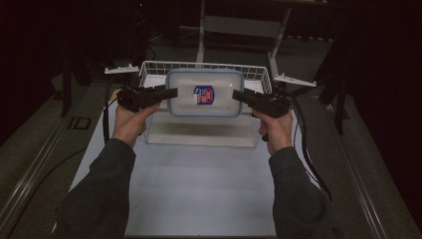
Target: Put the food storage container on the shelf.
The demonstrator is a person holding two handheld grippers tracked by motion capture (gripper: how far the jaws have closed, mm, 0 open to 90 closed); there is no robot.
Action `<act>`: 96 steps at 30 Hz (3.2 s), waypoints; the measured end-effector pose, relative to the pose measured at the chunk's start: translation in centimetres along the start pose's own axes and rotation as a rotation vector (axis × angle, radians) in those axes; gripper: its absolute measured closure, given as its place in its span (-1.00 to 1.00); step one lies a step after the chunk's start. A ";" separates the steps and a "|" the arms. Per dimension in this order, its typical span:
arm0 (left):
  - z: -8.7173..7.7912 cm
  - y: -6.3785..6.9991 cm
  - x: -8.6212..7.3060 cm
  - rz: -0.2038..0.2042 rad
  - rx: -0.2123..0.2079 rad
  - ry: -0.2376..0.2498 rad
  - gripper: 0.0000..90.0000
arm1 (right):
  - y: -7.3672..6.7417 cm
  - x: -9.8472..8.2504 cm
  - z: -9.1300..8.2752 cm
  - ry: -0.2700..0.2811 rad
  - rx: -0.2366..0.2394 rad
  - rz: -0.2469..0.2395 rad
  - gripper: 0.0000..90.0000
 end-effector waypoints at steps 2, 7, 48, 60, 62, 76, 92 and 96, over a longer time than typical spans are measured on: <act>0.0 -0.1 0.1 -0.006 0.003 0.004 0.07 | 0.1 0.0 0.2 -0.002 0.001 0.004 0.15; 0.1 -0.4 0.3 -0.022 0.024 0.018 0.07 | 0.6 -0.3 0.6 -0.021 0.000 0.019 0.14; 1.6 -3.1 2.0 -0.013 0.264 0.120 0.13 | 2.8 0.4 1.7 0.062 -0.176 -0.007 -0.19; -0.9 -0.7 1.4 0.105 0.226 0.076 0.12 | 2.0 0.0 -0.9 -0.010 -0.228 -0.183 -0.14; -1.3 -0.1 1.1 0.139 0.218 0.054 0.11 | 1.8 -0.3 -1.2 -0.032 -0.232 -0.215 -0.13; -4.5 2.6 -3.5 0.296 0.220 -0.085 -0.10 | -1.1 -3.3 -4.3 -0.138 -0.240 -0.413 -0.20; -9.9 4.5 -11.2 0.345 0.284 -0.043 -0.20 | 0.2 -12.5 -9.1 -0.150 -0.287 -0.410 -0.35; -10.7 4.3 -13.3 0.318 0.287 -0.041 -0.22 | 0.8 -14.8 -10.6 -0.158 -0.289 -0.388 -0.35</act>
Point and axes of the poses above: each handheld gripper's, and its own axes: z roughly forward along the jaws, x roughly out of its top, y roughly to its right, the point moved 9 cm from there along z, roughly forward along the jaws, and after that the axes turned 9 degrees about z, right-handed, at the moved point
